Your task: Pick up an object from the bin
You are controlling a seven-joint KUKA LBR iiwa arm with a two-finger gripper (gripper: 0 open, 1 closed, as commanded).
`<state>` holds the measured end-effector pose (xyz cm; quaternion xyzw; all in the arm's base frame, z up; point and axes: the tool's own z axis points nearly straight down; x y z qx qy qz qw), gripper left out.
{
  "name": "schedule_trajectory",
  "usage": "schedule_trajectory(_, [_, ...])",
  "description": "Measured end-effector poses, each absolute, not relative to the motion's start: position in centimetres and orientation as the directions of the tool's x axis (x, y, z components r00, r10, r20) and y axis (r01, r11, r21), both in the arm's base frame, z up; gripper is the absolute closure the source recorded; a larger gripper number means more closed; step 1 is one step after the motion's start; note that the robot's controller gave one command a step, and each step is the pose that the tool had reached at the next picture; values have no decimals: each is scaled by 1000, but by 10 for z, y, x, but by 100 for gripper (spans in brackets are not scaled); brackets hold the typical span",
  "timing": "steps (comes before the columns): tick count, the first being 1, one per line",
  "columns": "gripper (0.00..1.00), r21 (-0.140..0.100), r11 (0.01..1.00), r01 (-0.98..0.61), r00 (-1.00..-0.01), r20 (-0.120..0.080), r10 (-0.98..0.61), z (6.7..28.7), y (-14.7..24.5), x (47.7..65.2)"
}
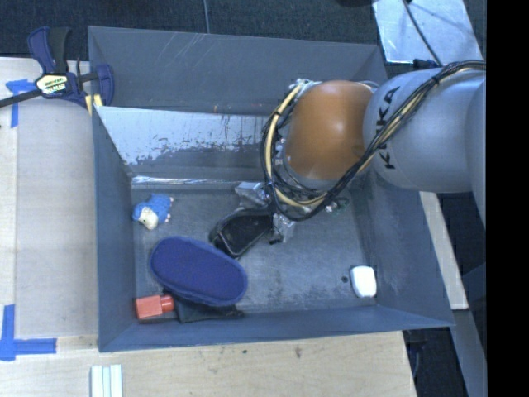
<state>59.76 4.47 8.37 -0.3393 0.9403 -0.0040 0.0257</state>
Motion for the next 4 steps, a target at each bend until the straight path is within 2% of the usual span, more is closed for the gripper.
schedule_trajectory(1, [100,-4,772,-635,-772,-8,-635,106,45,600])
schedule_trajectory(2, [100,-1,775,-632,-775,-4,-632,106,44,600])
schedule_trajectory(3, [100,-3,777,-629,-777,-3,-629,179,44,600])
schedule_trajectory(4, [100,1,780,-626,-780,1,-626,179,43,599])
